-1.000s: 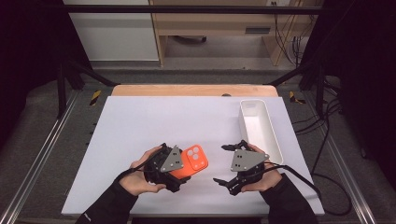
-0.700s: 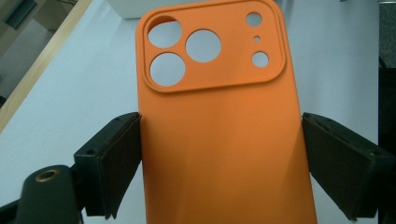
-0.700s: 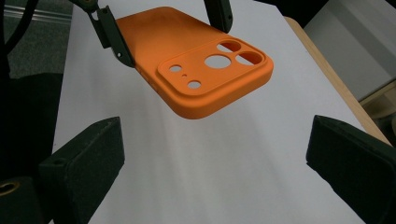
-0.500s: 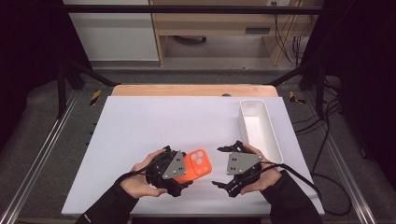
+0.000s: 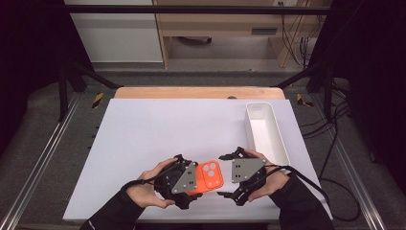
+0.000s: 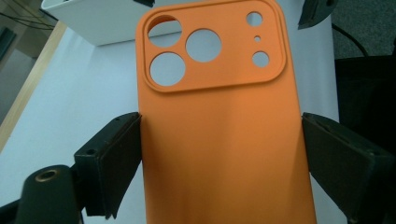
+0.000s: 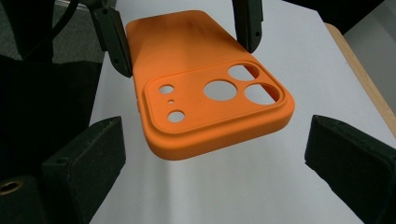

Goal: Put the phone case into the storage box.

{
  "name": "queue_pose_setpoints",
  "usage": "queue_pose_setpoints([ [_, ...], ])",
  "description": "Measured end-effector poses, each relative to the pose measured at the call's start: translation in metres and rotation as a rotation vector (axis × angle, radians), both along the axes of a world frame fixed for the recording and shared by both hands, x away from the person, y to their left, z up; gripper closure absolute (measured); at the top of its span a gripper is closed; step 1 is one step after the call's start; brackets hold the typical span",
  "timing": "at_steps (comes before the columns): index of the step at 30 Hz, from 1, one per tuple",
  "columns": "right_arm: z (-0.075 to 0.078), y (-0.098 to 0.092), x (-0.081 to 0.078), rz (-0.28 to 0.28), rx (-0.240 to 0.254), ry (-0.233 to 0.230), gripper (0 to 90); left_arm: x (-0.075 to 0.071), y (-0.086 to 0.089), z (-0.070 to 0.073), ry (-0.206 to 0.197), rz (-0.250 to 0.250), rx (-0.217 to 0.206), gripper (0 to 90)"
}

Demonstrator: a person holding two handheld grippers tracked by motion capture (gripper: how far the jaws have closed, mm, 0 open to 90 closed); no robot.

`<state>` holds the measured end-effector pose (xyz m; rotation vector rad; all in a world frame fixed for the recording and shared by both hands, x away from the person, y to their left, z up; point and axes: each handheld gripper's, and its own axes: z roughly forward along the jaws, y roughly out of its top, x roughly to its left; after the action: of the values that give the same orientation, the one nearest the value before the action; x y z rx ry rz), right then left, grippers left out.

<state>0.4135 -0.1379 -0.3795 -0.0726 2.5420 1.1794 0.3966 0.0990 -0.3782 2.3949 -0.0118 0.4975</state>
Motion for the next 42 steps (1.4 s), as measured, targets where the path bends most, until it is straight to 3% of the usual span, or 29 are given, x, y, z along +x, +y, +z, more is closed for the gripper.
queue_pose_setpoints([
  [12,-0.005,0.003,0.004,0.062,0.013,0.008,7.9,-0.001,-0.003,0.0,0.004,-0.044,0.0,13.7],
  [26,-0.012,0.008,0.01,0.149,0.05,0.058,9.2,-0.001,-0.005,-0.002,0.013,-0.091,-0.003,13.8],
  [31,-0.013,0.009,0.009,0.176,0.06,0.071,13.3,-0.002,-0.005,-0.003,0.01,-0.097,0.004,13.9],
  [42,-0.015,0.009,0.011,0.176,0.066,0.092,15.9,0.001,-0.003,-0.004,0.023,-0.097,0.006,13.9],
])
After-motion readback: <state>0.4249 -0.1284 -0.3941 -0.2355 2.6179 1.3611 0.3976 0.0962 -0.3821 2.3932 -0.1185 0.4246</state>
